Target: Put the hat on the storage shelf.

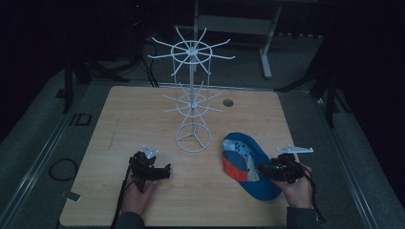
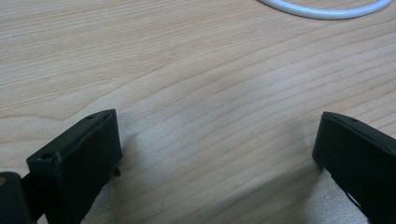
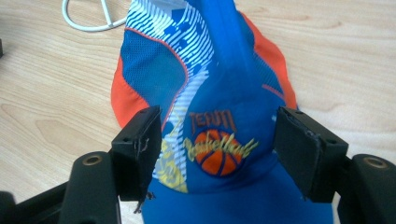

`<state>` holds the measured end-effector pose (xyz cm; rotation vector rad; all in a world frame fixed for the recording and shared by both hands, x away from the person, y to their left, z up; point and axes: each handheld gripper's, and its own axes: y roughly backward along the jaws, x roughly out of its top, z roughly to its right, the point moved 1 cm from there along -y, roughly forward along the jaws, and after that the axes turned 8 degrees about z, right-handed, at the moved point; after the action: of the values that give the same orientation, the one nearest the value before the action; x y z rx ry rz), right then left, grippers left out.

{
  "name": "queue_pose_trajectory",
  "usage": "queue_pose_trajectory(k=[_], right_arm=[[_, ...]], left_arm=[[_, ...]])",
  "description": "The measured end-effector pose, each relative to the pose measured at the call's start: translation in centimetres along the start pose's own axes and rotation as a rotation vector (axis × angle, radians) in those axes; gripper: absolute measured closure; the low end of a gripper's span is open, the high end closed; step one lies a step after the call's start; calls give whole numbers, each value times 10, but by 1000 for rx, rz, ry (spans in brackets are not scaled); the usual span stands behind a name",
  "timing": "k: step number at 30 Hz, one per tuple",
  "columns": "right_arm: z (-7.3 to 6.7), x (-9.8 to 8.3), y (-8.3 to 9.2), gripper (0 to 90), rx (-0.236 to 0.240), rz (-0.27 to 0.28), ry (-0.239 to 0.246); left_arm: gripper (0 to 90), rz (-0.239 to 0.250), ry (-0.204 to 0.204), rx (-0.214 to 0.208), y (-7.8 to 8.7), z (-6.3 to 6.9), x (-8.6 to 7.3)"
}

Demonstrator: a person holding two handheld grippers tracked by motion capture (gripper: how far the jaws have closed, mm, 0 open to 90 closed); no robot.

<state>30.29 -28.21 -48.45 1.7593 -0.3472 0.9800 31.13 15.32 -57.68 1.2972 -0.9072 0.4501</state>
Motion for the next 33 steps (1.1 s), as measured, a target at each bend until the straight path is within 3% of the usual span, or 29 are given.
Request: queue_pose_trajectory(k=[7, 15, 21, 22, 33], right_arm=[[1, 11, -11, 300, 47, -38, 42], [4, 28, -18, 280, 62, -46, 59], [4, 39, -29, 271, 62, -77, 106], [5, 42, -31, 265, 82, -78, 107], [3, 52, -44, 233, 107, -113, 136]], left_arm=[[14, 2, 1, -1, 0, 0, 0], [14, 1, 1, -2, 0, 0, 0], [14, 0, 1, -2, 0, 0, 0], [14, 2, 2, -1, 0, 0, 0], [14, 0, 0, -2, 0, 0, 0]])
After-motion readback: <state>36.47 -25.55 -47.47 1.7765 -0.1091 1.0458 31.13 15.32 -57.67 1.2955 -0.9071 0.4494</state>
